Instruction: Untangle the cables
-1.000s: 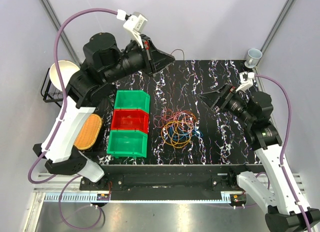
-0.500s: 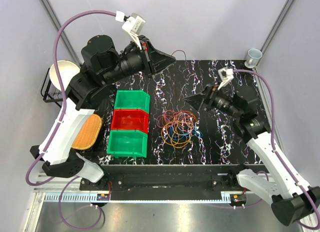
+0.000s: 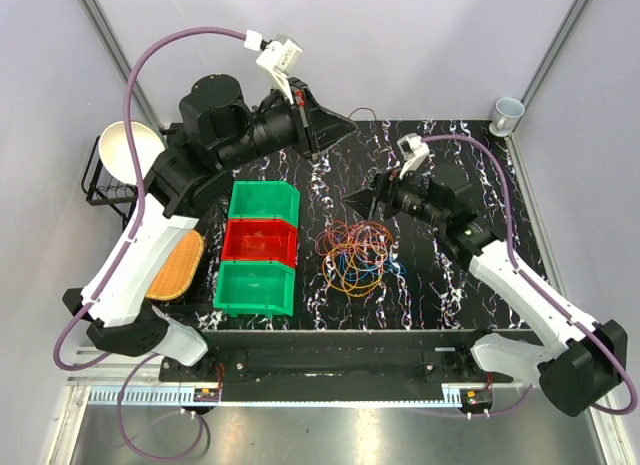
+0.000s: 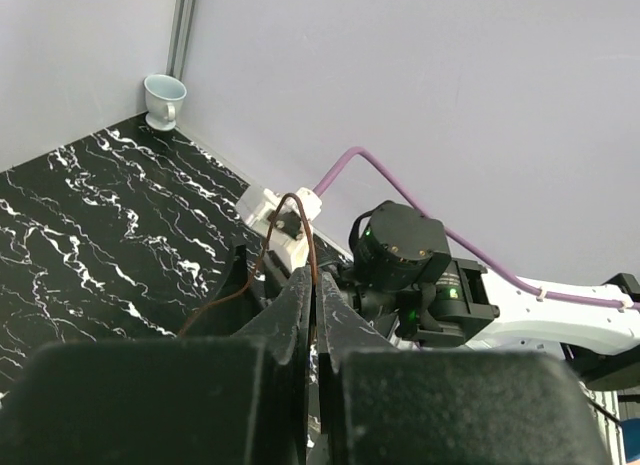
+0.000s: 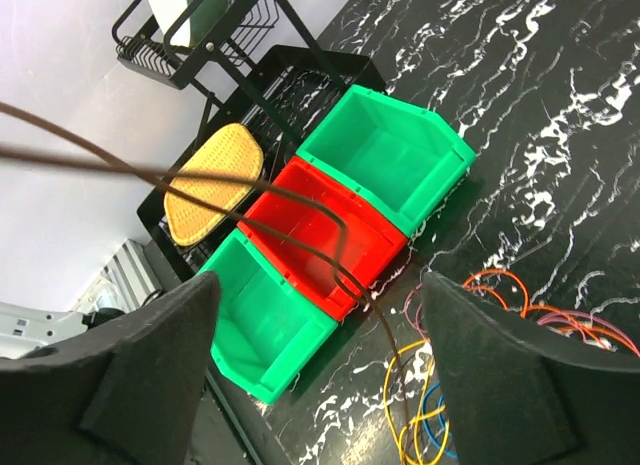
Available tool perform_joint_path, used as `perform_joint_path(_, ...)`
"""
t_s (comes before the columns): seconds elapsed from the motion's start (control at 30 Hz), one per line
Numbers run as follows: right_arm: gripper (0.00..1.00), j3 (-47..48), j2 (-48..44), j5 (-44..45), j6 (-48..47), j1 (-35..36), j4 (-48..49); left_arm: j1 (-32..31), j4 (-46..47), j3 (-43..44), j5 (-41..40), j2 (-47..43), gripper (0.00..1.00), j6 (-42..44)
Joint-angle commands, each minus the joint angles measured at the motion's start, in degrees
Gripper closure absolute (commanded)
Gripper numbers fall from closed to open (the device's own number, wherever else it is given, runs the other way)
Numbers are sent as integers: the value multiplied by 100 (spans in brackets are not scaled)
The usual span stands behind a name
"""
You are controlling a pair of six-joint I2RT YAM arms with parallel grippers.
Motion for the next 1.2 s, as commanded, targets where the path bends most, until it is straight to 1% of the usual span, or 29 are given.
perform_joint_path(0.0, 21, 318, 151, 318, -263, 227, 656, 33, 408, -50, 114, -286, 100, -102)
perform_joint_path(0.07, 35, 318, 195, 319, -264, 271, 735, 59, 451, -129, 114, -338, 100, -128)
perform_joint_path(0.1, 44, 327, 256, 336, -264, 306, 735, 77, 469, -173, 114, -356, 100, -137)
perform_joint_path(0.13, 65, 353, 292, 380, -255, 333, 718, 94, 478, -252, 97, -374, 100, -155)
perform_joint_path(0.2, 79, 371, 310, 476, -272, 385, 709, 138, 496, -314, 79, -444, 100, -172)
perform_joint_path(0.23, 91, 371, 301, 564, -211, 394, 709, 164, 504, -384, 61, -471, 100, -207)
perform_joint_path(0.3, 100, 380, 249, 784, -132, 403, 726, 252, 496, -463, 9, -550, 98, -234)
perform_joint_path(0.33, 100, 449, 231, 828, -97, 395, 735, 287, 496, -577, -9, -585, 89, -225)
perform_joint_path(0.4, 100, 616, 204, 890, -79, 386, 692, 367, 504, -709, -61, -708, 81, -199)
perform_joint_path(0.43, 100, 852, 204, 890, -70, 394, 578, 376, 496, -866, -79, -760, 64, -173)
perform_joint_path(0.5, 100, 1099, 231, 925, -70, 394, 455, 393, 461, -1087, -245, -945, 44, -58)
perform_joint_path(0.53, 100, 1335, 231, 934, -70, 395, 367, 402, 434, -1357, -316, -1119, 27, 3)
perform_joint_path(0.57, 100, 1442, 239, 960, -62, 395, 331, 419, 434, -1517, -430, -1208, 18, 21)
perform_joint_path(0.6, 100, 1643, 239, 995, -9, 386, 270, 437, 443, -1675, -596, -1313, 12, 30)
perform_joint_path(0.63, 100, 1732, 231, 1022, 26, 394, 252, 481, 443, -1990, -659, -1515, 2, 30)
perform_joint_path(0.83, 100, 2532, 345, 1031, 272, 395, 15, 569, 486, -2905, -949, -2166, 1, 222)
perform_joint_path(0.97, 100, 3015, 468, 777, 510, 394, -29, 578, 610, -3223, -879, -2395, 1, 390)
perform_joint_path(1.03, 100, 3411, 477, 732, 519, 386, -283, 578, 688, -3337, -827, -2457, 1, 469)
perform_joint_path(1.07, 100, 3490, 407, 767, 510, 394, -319, 569, 733, -3399, -800, -2475, 1, 495)
perform_joint_path(1.17, 100, 3316, 336, 741, 711, 395, -126, 569, 978, -3697, -642, -2527, 1, 487)
